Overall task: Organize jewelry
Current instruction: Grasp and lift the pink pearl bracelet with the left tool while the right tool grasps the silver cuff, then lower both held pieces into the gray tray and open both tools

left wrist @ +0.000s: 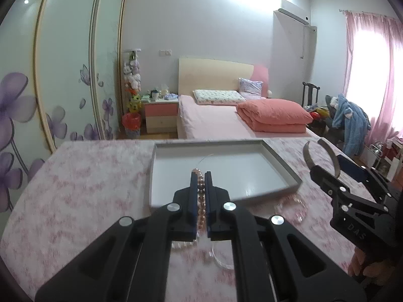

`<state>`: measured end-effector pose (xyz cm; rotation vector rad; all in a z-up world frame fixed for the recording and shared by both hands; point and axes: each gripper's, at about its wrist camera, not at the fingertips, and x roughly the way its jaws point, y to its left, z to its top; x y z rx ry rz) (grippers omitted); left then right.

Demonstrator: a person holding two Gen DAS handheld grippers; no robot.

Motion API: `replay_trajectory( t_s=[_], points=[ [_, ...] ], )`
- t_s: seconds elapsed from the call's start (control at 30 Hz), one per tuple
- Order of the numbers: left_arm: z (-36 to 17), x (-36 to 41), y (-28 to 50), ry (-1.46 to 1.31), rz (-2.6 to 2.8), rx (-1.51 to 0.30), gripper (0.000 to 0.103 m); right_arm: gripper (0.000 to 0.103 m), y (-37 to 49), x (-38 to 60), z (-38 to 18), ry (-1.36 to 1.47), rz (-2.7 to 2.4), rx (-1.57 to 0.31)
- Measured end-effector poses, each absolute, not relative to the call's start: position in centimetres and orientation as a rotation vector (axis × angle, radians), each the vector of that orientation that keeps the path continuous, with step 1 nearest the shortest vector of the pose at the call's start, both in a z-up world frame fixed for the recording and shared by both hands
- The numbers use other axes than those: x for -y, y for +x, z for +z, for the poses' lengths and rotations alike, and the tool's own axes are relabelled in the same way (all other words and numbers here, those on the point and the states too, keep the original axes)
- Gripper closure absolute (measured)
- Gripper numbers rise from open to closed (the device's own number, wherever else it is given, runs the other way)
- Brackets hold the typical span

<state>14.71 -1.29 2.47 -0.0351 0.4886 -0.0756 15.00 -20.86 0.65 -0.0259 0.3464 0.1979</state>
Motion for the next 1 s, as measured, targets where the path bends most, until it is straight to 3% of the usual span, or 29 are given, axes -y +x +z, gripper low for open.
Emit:
replay_trajectory(
  t_s=[0.4, 0.77, 1.0],
  points=[
    [2.2, 1.3, 23.3, -0.052, -0.046, -0.518, 0.097, 0.038, 22.0, 21.0, -0.5, -0.007, 0.146, -0.37],
    [-2.8, 0.9, 29.9, -0.103, -0.073, -0.669, 0.097, 0.038, 29.0, 18.9, -6.4, -0.033, 0.206, -0.687],
    [-5.3, 0.8, 31.7, -0.121, -0.084, -0.738, 0.096, 0.037, 30.7, 18.3, -7.9, -0.043, 0.199, -0.781]
  ],
)
